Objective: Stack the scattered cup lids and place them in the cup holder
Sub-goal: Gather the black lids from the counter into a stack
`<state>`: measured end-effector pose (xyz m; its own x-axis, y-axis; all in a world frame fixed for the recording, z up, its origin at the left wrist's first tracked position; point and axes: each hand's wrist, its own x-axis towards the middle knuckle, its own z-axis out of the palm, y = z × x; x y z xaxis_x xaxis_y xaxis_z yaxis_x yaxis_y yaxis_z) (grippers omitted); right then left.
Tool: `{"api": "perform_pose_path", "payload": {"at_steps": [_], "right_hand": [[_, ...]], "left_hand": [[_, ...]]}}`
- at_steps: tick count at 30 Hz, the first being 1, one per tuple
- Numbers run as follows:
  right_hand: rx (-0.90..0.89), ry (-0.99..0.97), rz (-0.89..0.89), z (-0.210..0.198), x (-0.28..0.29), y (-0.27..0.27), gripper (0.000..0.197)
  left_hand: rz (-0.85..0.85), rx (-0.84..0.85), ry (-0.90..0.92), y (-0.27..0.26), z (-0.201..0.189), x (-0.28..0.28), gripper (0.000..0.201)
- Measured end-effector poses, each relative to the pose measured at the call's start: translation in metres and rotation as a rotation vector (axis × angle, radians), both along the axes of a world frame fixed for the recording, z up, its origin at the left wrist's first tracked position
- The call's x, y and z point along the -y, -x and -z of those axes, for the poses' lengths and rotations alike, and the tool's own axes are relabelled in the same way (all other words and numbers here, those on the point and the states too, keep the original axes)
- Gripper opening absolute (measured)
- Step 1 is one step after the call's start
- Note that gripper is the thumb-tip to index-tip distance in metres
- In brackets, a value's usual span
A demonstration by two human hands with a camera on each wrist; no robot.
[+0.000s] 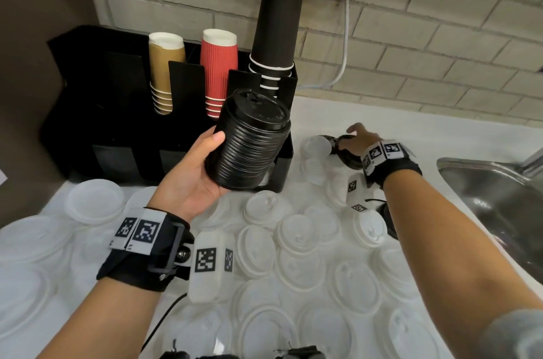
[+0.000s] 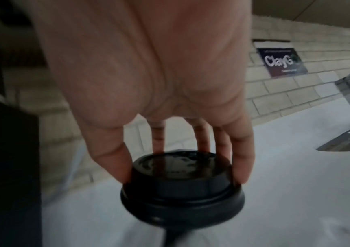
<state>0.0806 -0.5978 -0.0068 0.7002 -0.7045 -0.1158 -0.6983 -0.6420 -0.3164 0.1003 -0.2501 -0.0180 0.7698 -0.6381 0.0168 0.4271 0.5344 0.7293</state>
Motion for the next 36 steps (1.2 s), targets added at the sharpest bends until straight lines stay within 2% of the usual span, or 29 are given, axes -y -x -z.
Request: {"api": "perform_pose_path", "payload": {"at_steps": [3,6,8,11,17,21,24,27,31,36], "right_hand": [[0.257,-0.226,-0.017,-0.031,-0.018,0.017,0.039],[0.713,-0.528,-0.174,-0.054,-0.058,0.047,0.023],[0.913,-0.613,-0.288,-0.061,-0.091,0.067,0.019],[1.044,-0.612,-0.425,-0.064,-0.131,0.091,0.02],[1.092,-0.496,-0.496,-0.063,-0.173,0.102,0.023],[1.103,-0.351,-0.509,-0.06,-0.185,0.1,0.02],[1.096,-0.247,-0.527,-0.056,-0.189,0.097,0.022],[1.084,-0.201,-0.545,-0.056,-0.188,0.095,0.021],[1.037,-0.188,-0.57,-0.058,-0.187,0.094,0.019],[1.017,-0.206,-0.599,-0.059,-0.189,0.096,0.018]], "left_hand": [[0.027,-0.013,0.007,0.005,0.003,0.004,0.064],[0.046,-0.035,0.006,0.01,0.005,0.01,0.057],[0.054,-0.051,0.015,0.014,0.008,0.013,0.048],[0.073,-0.053,0.022,0.019,0.011,0.014,0.043],[0.067,-0.028,-0.02,0.027,0.009,0.011,0.064],[0.067,-0.017,-0.031,0.029,0.009,0.008,0.069],[0.066,-0.019,-0.038,0.029,0.01,0.009,0.062],[0.066,-0.026,-0.04,0.031,0.011,0.009,0.039],[0.068,-0.008,-0.091,0.031,0.01,0.008,0.059],[0.077,-0.008,-0.093,0.033,0.007,0.008,0.07]]}}
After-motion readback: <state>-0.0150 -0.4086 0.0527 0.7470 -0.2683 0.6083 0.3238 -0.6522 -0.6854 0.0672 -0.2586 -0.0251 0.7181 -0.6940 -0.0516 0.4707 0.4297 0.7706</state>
